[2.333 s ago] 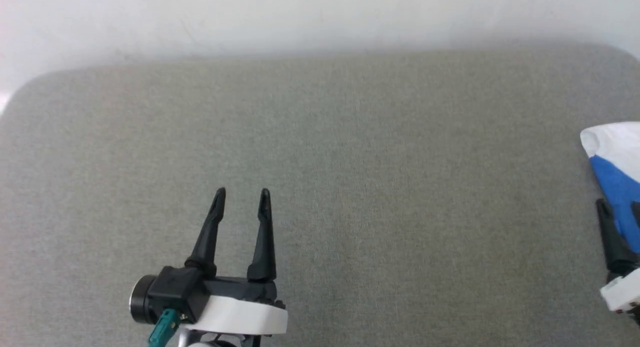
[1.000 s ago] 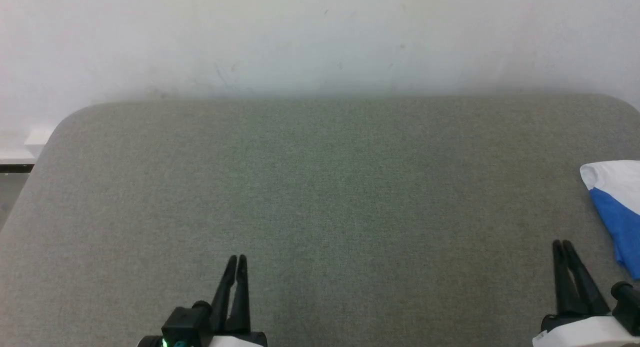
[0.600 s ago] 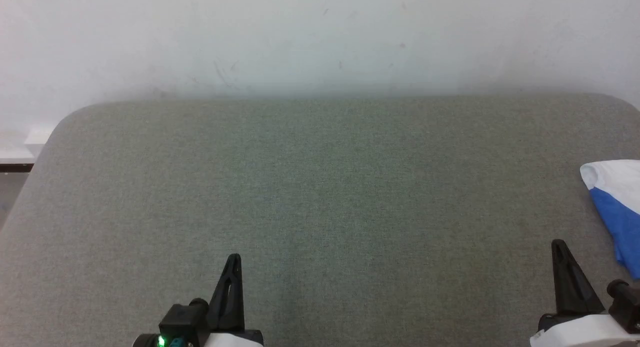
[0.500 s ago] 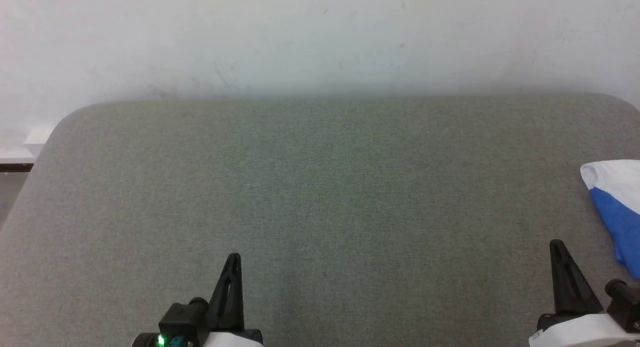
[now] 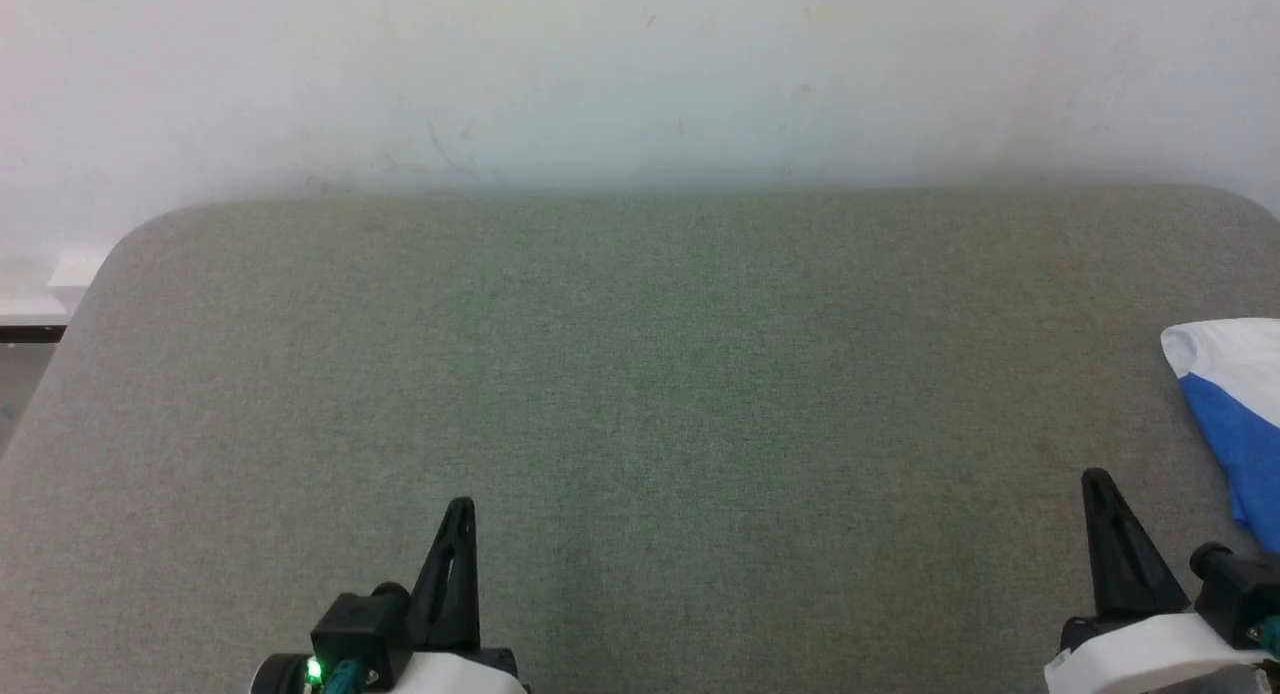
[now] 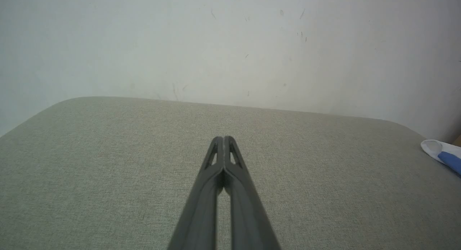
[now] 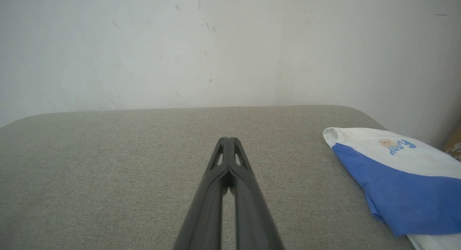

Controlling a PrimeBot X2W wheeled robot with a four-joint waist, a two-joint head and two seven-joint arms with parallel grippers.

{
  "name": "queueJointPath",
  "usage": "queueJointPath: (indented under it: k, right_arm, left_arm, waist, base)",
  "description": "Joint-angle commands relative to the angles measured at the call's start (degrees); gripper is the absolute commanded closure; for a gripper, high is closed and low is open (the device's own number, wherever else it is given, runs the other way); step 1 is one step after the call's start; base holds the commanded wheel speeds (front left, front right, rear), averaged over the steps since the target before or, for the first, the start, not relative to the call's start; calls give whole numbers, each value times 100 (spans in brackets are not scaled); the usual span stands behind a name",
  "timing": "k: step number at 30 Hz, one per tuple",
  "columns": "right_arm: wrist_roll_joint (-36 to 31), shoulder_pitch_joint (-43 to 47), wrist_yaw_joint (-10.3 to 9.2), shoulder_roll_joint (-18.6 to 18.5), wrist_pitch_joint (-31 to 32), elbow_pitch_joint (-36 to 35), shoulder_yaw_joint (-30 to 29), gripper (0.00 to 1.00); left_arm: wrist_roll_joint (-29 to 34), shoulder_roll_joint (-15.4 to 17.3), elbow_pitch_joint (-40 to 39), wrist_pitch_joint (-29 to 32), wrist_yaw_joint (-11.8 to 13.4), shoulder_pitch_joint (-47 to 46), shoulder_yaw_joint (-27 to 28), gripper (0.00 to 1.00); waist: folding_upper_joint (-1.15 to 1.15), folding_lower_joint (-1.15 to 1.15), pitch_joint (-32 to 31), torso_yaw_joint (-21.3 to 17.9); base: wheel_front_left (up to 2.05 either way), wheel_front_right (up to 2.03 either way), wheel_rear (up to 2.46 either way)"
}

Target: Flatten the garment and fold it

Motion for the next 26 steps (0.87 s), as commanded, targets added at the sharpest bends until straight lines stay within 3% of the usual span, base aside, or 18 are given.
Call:
queueJointPath:
  k: [1, 26]
  right_arm:
    - [-59, -78, -3, 8, 38, -15, 27, 100]
    - [-216, -245, -5, 14, 241, -34, 199, 100]
  left_arm:
    - [77, -20, 17, 38, -53, -117, 80, 100]
    - [424, -132, 33, 318, -324, -251, 458, 100]
  waist:
    - [-1, 0, 2, 0]
    - [-1, 0, 25, -3]
  base:
    - [0, 0, 0]
    - [0, 0, 0]
